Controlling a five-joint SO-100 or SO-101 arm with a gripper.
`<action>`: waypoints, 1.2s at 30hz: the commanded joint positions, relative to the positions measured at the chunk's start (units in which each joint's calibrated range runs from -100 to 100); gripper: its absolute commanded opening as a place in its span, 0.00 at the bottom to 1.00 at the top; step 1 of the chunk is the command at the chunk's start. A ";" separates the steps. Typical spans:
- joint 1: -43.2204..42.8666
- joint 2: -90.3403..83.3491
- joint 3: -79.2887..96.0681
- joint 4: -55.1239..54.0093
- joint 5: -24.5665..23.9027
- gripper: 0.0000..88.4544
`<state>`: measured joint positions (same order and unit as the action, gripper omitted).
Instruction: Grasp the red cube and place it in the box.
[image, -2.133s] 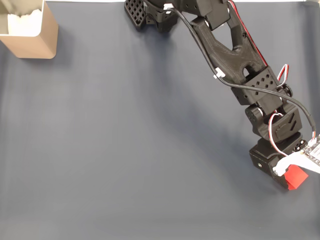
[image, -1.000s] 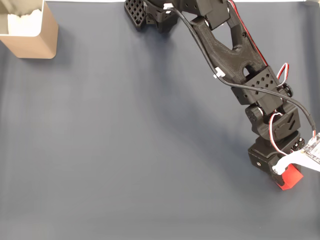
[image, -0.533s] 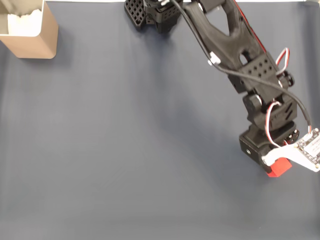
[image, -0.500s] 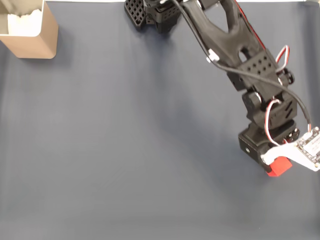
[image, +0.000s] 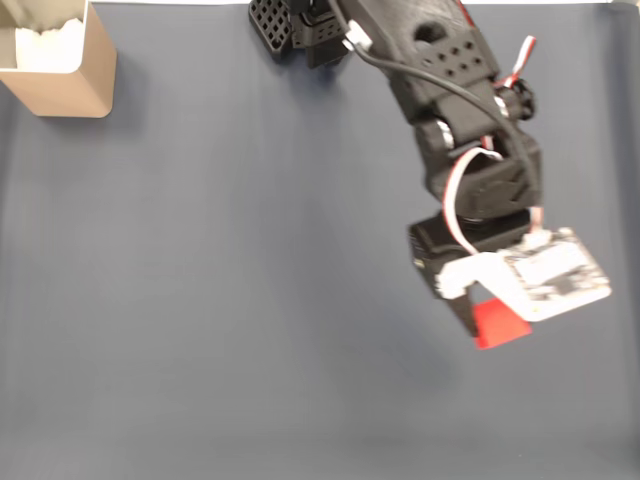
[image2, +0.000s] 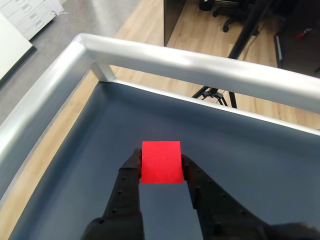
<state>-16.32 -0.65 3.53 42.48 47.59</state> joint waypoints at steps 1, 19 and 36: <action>3.61 -7.23 0.85 0.63 -0.59 0.00; 27.54 -25.78 17.00 0.63 1.37 0.00; 50.34 -38.69 26.58 3.26 3.32 0.00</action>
<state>30.27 -35.91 30.38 45.43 50.43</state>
